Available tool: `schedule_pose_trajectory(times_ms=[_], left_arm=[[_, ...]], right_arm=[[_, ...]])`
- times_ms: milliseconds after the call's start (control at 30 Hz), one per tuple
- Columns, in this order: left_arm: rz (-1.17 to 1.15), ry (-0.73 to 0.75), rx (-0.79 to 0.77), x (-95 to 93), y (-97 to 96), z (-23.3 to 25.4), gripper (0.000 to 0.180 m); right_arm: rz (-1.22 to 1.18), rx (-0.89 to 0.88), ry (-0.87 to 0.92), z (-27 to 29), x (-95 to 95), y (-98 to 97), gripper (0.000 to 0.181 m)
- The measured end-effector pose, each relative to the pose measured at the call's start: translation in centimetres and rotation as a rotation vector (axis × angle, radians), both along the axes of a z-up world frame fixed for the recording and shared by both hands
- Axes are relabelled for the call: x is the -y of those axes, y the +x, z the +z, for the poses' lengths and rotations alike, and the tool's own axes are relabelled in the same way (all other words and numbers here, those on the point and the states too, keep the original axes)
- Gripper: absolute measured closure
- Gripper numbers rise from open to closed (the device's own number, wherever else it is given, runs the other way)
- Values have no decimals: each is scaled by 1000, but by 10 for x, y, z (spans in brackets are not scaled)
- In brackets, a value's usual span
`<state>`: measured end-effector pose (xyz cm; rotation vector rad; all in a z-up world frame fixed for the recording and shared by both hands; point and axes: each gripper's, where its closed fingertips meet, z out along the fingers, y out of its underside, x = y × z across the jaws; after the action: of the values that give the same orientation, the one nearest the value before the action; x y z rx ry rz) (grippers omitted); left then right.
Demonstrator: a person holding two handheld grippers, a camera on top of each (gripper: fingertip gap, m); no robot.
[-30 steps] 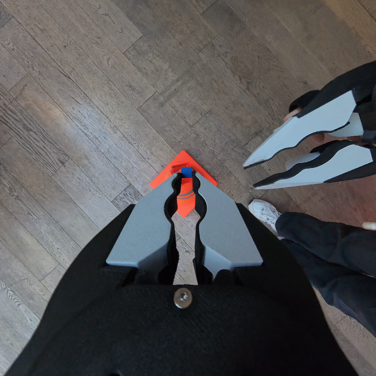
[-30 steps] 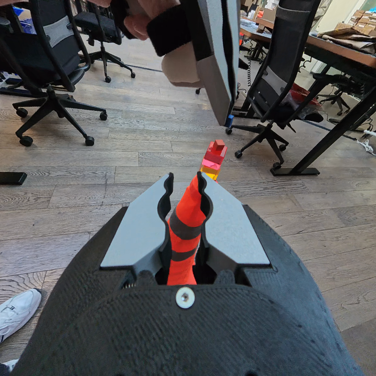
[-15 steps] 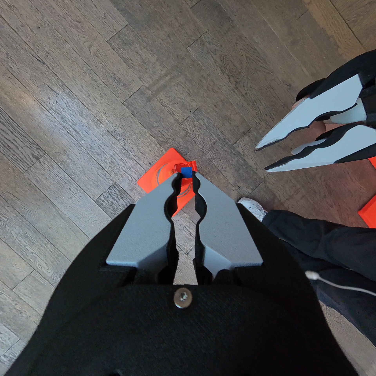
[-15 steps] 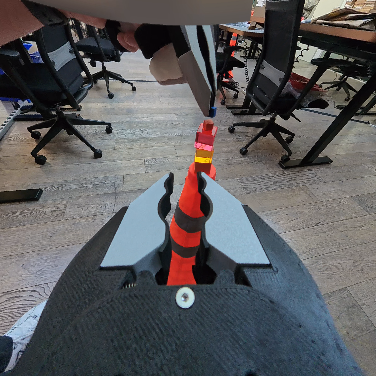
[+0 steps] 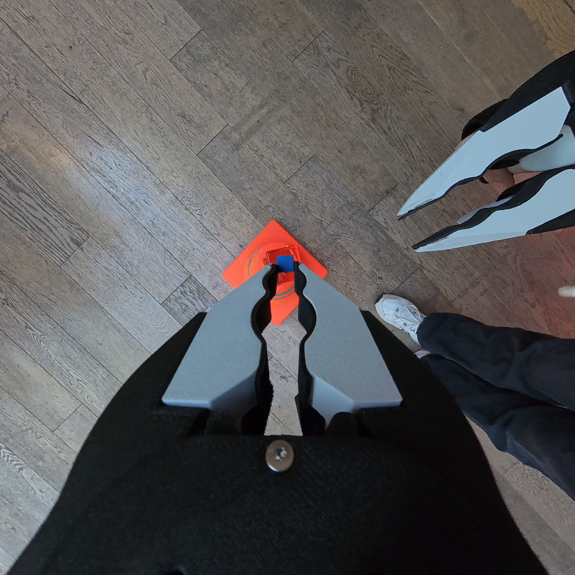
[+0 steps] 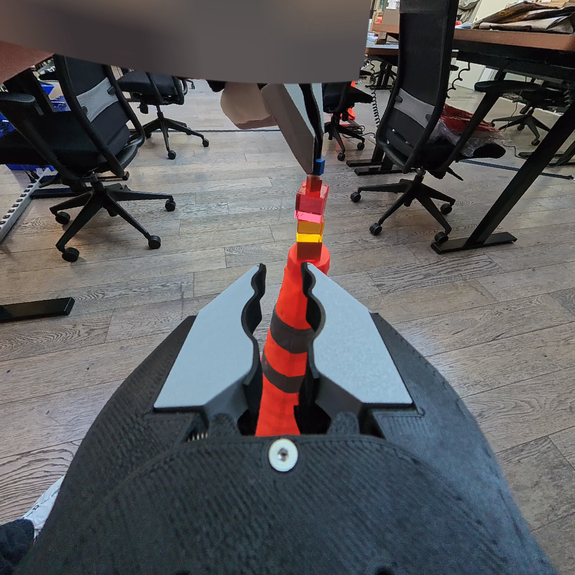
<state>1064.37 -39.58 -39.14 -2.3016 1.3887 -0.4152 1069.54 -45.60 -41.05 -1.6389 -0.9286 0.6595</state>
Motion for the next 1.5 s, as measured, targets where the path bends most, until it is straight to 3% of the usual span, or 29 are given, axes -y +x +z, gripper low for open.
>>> schedule_pose_trajectory(times_ms=[667, 833, 1067, 1133, 1267, 1400, 1500], left_arm=[[4, -13, 19, 0, 1, -3, 167], [26, 5, 18, -1, -2, 4, 148], [247, 105, 285, 21, -58, 74, 146], [366, 161, 397, 41, -95, 103, 133], [615, 312, 536, 111, -197, 163, 124], [935, 413, 593, 225, -325, 217, 122], [1149, 599, 567, 326, -422, 281, 121]], right_arm=[[10, 12, -27, -11, 2, -4, 159], [9, 16, -29, -12, 3, -4, 159], [0, 49, -28, -3, 11, 5, 159], [-6, 66, -25, 9, 16, 9, 159], [40, 79, 6, 66, 39, -4, 159], [200, 146, 22, 135, 85, -64, 159], [367, 164, 2, 192, 129, -144, 155]])
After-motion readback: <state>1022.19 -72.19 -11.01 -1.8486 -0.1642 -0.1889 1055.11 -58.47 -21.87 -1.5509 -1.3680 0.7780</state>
